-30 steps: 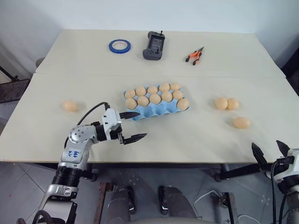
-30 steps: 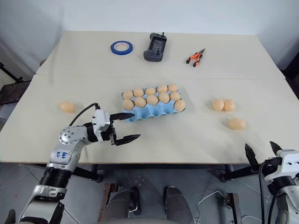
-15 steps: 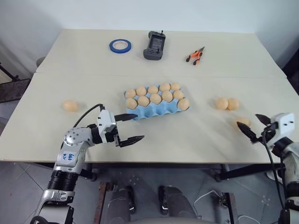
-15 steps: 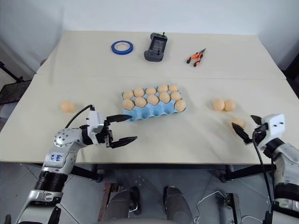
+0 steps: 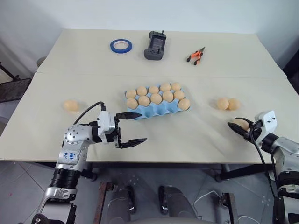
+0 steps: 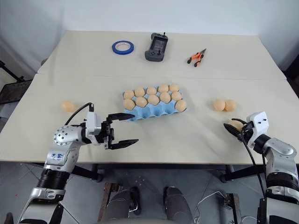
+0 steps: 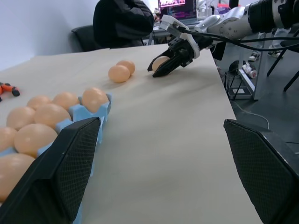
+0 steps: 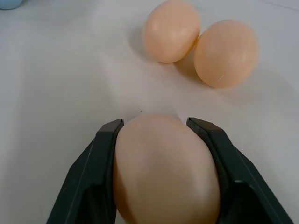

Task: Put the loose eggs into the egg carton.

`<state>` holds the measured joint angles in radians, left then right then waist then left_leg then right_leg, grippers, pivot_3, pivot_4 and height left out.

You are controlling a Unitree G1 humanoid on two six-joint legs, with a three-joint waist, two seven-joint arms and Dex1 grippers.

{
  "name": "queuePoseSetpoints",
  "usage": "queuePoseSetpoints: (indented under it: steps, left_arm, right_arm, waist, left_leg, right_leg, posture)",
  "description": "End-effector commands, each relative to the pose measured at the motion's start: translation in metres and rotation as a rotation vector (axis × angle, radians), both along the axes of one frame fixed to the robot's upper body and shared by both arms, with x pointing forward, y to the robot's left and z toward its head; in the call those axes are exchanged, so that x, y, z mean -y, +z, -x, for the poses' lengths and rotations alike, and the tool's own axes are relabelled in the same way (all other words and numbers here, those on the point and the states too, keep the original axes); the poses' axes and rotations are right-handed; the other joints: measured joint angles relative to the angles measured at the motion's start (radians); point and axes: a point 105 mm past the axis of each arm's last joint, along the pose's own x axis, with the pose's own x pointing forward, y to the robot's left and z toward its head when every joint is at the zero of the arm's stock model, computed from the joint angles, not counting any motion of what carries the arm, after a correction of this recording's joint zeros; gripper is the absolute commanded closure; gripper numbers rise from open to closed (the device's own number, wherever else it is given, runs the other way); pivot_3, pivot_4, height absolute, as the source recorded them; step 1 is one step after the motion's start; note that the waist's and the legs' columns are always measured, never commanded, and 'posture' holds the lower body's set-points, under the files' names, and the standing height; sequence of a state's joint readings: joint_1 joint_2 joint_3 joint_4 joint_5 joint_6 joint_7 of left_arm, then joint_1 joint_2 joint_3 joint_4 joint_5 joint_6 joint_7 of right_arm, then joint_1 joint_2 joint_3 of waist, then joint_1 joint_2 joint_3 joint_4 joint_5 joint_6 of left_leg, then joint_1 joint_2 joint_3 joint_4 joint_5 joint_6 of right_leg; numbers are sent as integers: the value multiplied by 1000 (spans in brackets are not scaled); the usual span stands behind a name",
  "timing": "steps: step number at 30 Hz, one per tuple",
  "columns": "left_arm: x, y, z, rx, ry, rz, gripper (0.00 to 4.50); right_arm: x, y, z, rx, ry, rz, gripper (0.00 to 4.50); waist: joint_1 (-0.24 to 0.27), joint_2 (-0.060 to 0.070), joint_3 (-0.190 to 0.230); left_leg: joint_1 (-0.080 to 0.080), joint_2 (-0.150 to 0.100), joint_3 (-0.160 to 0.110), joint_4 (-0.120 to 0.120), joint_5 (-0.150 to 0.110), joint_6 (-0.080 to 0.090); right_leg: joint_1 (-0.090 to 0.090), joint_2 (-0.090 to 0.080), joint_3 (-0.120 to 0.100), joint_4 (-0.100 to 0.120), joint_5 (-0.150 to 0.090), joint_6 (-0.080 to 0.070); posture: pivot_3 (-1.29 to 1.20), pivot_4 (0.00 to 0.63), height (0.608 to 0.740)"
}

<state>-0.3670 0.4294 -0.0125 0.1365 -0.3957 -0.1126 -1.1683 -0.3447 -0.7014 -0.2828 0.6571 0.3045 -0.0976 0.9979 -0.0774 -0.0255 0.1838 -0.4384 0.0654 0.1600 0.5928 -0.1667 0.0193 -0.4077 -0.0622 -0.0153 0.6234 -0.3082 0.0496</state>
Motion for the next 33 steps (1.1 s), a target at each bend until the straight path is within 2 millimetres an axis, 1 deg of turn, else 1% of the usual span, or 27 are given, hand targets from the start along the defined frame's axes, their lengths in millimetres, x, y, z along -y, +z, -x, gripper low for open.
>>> queuePoseSetpoints:
  steps: [1,3,5,7,9,11,15,18,19,20,22,23,25,26,27,30,33]
  left_arm:
    - [-7,1,-2,26,60,45,0]
    - [-17,-3,-4,14,121,48,0]
    - [-29,-5,-6,5,192,55,0]
    - [-42,-7,-7,-13,259,60,0]
    - [-56,-8,-7,-25,326,65,0]
    - [-65,-8,-7,-28,372,60,0]
    - [-73,-8,-4,-25,413,55,0]
    - [-71,-8,-2,-21,418,54,0]
    - [-71,-7,-1,-18,420,56,0]
    - [-70,-6,0,-16,423,58,0]
    - [-70,-6,1,-15,431,62,0]
    - [-70,-6,2,-16,433,63,0]
    - [-70,-6,3,-20,439,66,0]
    - [-70,-6,3,-21,441,66,0]
    - [-70,-7,3,-22,442,67,0]
    - [-71,-7,4,-30,446,71,0]
    - [-72,-8,3,-44,439,68,0]
  right_arm:
    - [-40,21,6,43,170,-31,2671]
    - [-68,29,11,48,264,-57,2671]
    - [-97,42,11,83,340,-87,2671]
    - [-121,53,8,132,384,-99,2671]
    - [-144,64,0,177,411,-99,2671]
    - [-160,71,-11,203,403,-94,2671]
    - [-177,75,-37,222,366,-87,2671]
    - [-184,72,-51,217,349,-61,2671]
    - [-185,70,-56,213,340,-46,2126]
    - [-188,69,-59,214,342,-43,1957]
    - [-192,70,-62,215,345,-55,1328]
    - [-194,72,-61,219,354,-66,954]
    - [-198,76,-57,221,388,-89,228]
    - [-199,77,-54,223,401,-96,13]
    - [-198,78,-52,226,406,-94,13]
    - [-182,82,-40,241,408,-83,13]
    - [-157,79,-18,234,418,-88,13]
  waist:
    - [-3,0,0]
    - [-9,0,0]
    - [-11,0,0]
    - [-9,0,0]
    - [-8,0,0]
    - [-8,0,0]
    - [-2,0,0]
    - [1,0,0]
    - [3,0,0]
    - [1,0,0]
    - [-2,0,0]
    - [-2,0,0]
    - [-2,0,0]
    - [-2,0,0]
    - [-2,0,0]
    - [-1,0,0]
    - [12,0,0]
  left_leg:
    - [0,0,0,0,0,0]
    - [1,1,0,0,0,0]
    - [1,1,0,0,0,0]
    - [2,1,-1,0,0,0]
    - [1,1,-2,0,0,-1]
    - [0,1,-1,-1,0,-1]
    - [-2,1,2,-7,0,-1]
    - [-2,0,13,-15,0,-2]
    - [-2,0,14,-15,1,-3]
    - [-2,0,14,-15,1,-3]
    - [-2,0,17,-15,-1,0]
    - [-3,0,17,-15,-1,1]
    - [-3,1,17,-15,-3,3]
    - [-3,2,17,-15,-3,3]
    - [-3,2,17,-15,-3,3]
    - [-3,4,16,-14,-3,2]
    - [-2,5,15,-12,-2,1]
  right_leg:
    - [0,0,0,1,0,0]
    - [0,0,0,2,0,0]
    - [-1,1,0,4,0,0]
    - [-2,2,0,5,0,0]
    - [-2,2,0,5,-1,-3]
    - [-3,1,0,4,1,-3]
    - [-4,-3,-2,-3,2,-3]
    - [-7,-11,-5,-4,2,-4]
    - [-7,-12,-7,-3,1,-5]
    - [-8,-13,-9,-3,1,-5]
    - [-8,-17,-17,-3,4,0]
    - [-8,-18,-22,-3,6,4]
    - [-8,-20,-32,-2,6,4]
    - [-8,-20,-33,-2,5,4]
    - [-8,-20,-34,-2,4,5]
    - [-8,-19,-36,-1,3,8]
    - [-6,-19,-37,0,2,7]
  posture:
    - [0,150,740]
    - [0,150,740]
    - [0,150,740]
    - [0,150,740]
    - [0,150,740]
    - [0,150,740]
    - [0,150,740]
    - [0,150,740]
    - [0,150,740]
    - [0,150,740]
    - [0,150,740]
    - [0,150,740]
    - [0,150,740]
    - [0,150,740]
    - [0,150,740]
    - [0,150,740]
    - [0,150,740]
